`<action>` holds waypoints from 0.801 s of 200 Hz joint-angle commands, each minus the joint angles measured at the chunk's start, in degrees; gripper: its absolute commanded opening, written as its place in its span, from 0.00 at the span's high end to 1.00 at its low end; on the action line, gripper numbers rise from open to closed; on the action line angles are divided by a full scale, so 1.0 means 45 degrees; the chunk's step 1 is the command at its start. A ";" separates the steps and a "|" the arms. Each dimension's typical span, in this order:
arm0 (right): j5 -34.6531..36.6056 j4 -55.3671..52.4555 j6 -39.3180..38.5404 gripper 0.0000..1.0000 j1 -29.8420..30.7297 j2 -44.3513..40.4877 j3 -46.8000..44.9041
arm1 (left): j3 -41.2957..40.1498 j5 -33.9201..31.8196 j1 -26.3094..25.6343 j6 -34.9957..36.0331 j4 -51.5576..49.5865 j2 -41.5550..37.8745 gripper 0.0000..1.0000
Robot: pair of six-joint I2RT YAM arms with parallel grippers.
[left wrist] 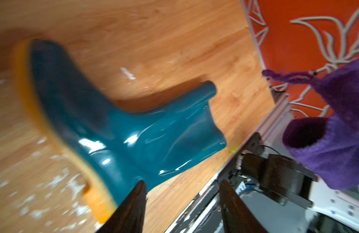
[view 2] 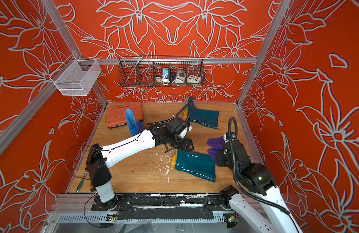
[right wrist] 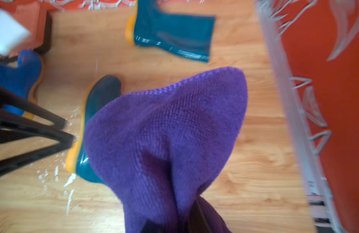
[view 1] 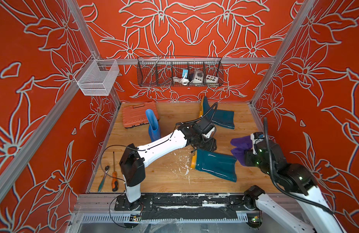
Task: Wipe the rubber boots with a cloth
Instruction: Adjust the rubber boot at the center of the board.
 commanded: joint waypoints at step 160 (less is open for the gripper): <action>-0.2025 0.2457 0.1038 1.00 -0.0058 0.0611 -0.3258 | -0.6030 0.1492 0.1264 -0.1542 0.5646 0.0862 0.44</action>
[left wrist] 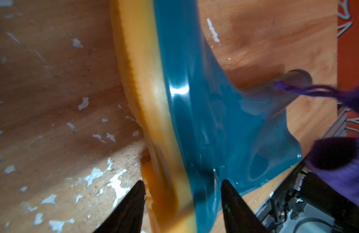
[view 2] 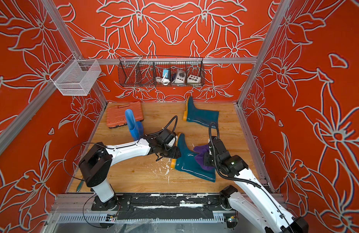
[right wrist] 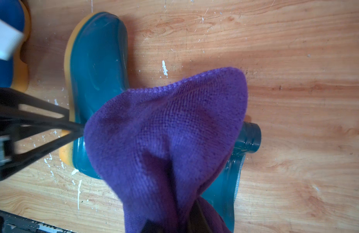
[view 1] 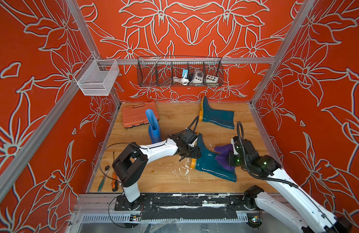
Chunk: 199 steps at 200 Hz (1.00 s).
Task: Wipe the rubber boots with a cloth
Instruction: Adjust the rubber boot at the center of the board, then wipe the dirt off the rubber boot.
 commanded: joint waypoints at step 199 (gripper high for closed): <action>-0.1815 0.3727 0.0754 1.00 0.3766 0.4656 0.1122 | -0.5001 -0.3395 -0.0246 -0.3752 -0.1629 -0.6643 0.43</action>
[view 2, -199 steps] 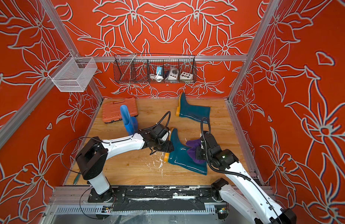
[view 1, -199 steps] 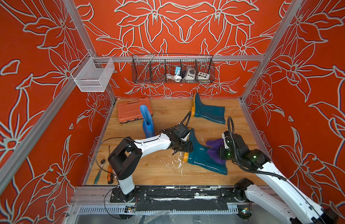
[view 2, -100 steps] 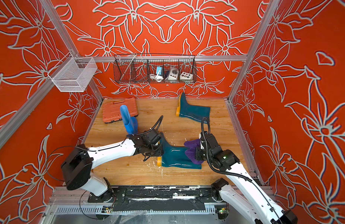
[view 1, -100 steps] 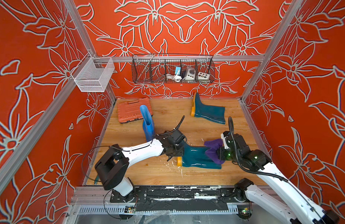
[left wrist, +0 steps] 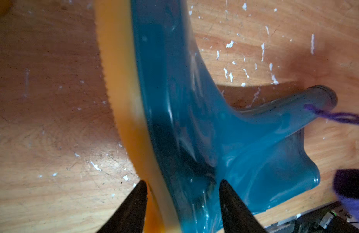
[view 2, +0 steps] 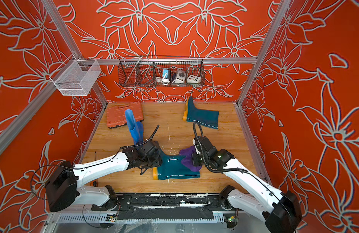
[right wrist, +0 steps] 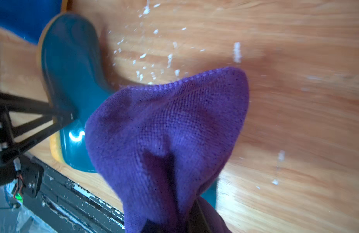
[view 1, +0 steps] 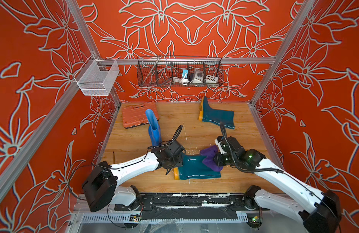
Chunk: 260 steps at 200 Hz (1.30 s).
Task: Wipe the rubber boots with a cloth
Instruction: Wipe the dirt off the rubber boot.
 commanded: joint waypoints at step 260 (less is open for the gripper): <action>0.0468 0.3591 0.0047 1.00 0.2293 0.6767 0.2213 | -0.3955 0.2768 -0.0009 0.0197 0.3342 -0.2750 0.96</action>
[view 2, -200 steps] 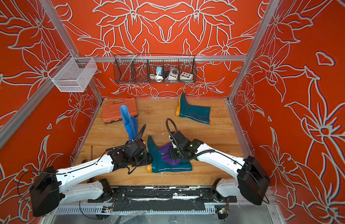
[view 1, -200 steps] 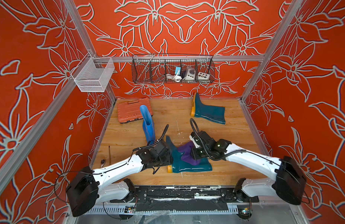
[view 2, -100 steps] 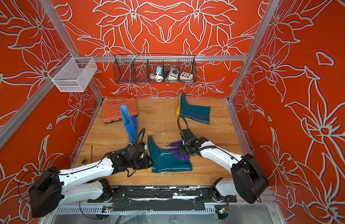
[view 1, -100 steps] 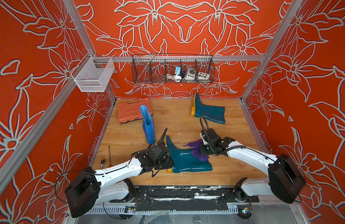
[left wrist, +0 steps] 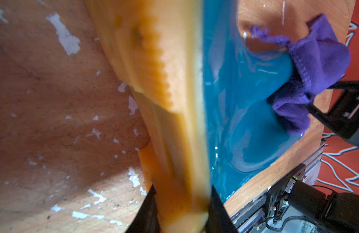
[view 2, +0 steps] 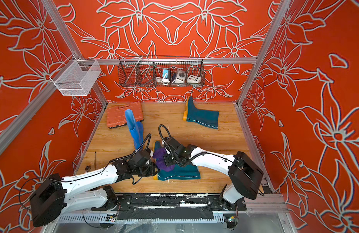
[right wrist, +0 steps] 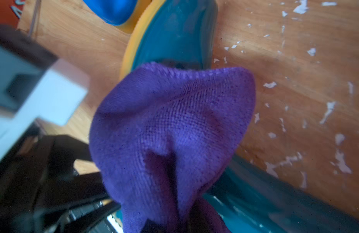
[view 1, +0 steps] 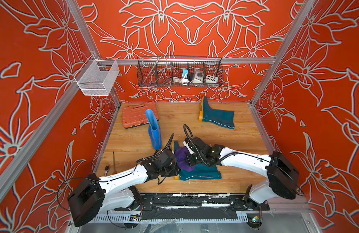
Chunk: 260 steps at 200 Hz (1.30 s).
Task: Wipe the rubber boots with a cloth
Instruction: Wipe the dirt off the rubber boot.
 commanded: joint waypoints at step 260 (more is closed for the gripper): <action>-0.1400 -0.1986 -0.0680 1.00 -0.5720 -0.5175 -0.2543 | 0.2177 -0.0085 0.0017 -0.0706 0.0756 0.2950 0.92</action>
